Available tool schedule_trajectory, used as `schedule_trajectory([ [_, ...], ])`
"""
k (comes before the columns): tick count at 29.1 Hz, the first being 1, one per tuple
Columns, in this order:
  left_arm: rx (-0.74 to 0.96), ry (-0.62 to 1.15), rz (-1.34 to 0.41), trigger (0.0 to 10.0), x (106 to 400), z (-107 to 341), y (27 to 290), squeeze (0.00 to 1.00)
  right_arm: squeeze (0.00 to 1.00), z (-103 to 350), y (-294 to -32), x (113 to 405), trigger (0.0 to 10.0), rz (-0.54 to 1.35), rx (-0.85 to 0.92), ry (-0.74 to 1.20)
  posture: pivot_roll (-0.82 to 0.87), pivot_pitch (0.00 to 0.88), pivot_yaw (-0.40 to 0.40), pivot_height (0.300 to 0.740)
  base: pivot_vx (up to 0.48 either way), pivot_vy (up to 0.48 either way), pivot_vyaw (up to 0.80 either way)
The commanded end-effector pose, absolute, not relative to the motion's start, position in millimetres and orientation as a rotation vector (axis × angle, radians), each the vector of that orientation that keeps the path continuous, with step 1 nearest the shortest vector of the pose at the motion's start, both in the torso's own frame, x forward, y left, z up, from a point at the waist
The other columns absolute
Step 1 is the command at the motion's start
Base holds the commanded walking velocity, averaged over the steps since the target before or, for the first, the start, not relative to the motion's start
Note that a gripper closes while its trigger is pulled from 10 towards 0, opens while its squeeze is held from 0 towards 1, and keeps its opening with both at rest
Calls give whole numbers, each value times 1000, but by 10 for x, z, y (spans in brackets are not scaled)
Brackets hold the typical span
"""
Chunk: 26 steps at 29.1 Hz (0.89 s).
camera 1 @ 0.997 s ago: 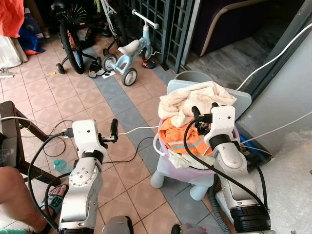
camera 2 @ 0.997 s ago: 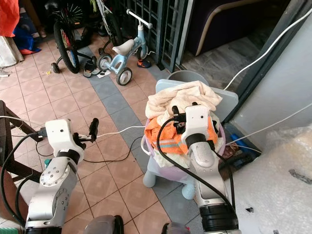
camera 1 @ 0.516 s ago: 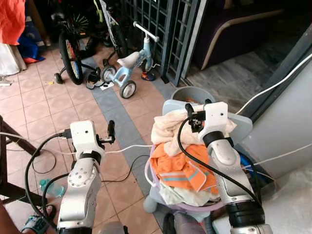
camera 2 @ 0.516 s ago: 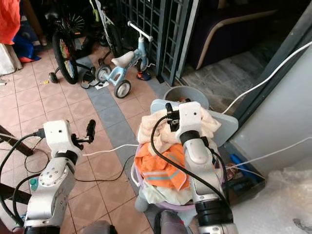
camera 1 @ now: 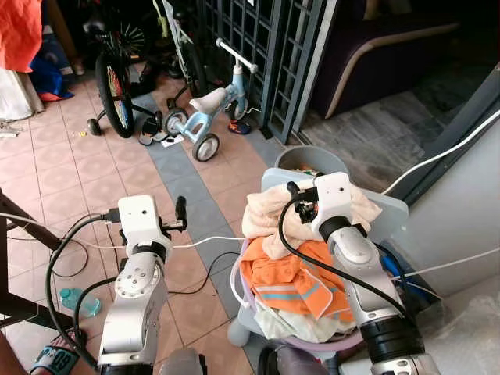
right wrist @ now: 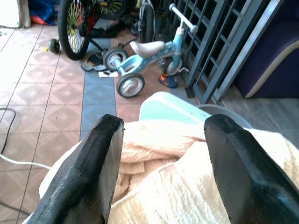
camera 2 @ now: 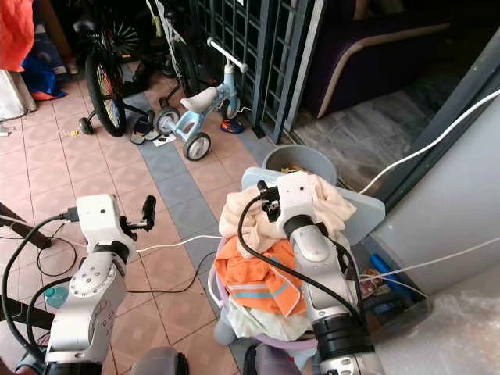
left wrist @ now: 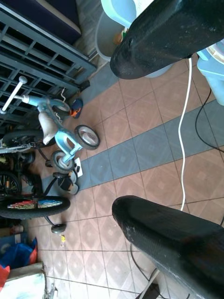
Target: Clothes washing
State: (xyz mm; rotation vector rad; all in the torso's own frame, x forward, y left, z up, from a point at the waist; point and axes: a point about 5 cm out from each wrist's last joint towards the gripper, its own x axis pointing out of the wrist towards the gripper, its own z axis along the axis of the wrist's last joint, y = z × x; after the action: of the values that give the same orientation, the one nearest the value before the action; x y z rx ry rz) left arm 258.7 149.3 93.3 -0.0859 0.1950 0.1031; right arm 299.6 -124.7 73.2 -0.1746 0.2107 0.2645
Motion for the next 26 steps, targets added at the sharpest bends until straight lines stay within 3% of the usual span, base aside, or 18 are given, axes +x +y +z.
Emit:
schedule_trajectory([
  [1, -75, 203, 100, 10000, 2564, 956, 1461, 0, 0, 713, -1266, 3073, 10000, 252, -198, 250, 132, 123, -47, 740, 0, 0, 0],
  [8, -80, 249, 112, 10000, 2466, 908, 1478, 0, 0, 557, -1372, 3267, 10000, 146, -268, 409, 156, 142, -64, 740, 0, 0, 0],
  [9, -80, 249, 113, 10000, 2464, 909, 1478, 0, 0, 553, -1387, 3277, 4157, 137, -267, 417, 159, 143, -67, 740, 0, 0, 0],
  [10, -79, 249, 113, 10000, 2462, 909, 1479, 0, 0, 550, -1400, 3283, 2824, 127, -264, 423, 159, 143, -68, 740, 0, 0, 0],
  [11, -79, 249, 114, 10000, 2460, 909, 1479, 0, 0, 542, -1414, 3286, 0, 119, -265, 432, 158, 143, -69, 740, 0, 0, 0],
  [26, -78, 273, 101, 10000, 2470, 894, 1459, 0, 0, 276, -1563, 3135, 0, 91, -289, 578, 142, 133, -67, 740, 0, 0, 0],
])
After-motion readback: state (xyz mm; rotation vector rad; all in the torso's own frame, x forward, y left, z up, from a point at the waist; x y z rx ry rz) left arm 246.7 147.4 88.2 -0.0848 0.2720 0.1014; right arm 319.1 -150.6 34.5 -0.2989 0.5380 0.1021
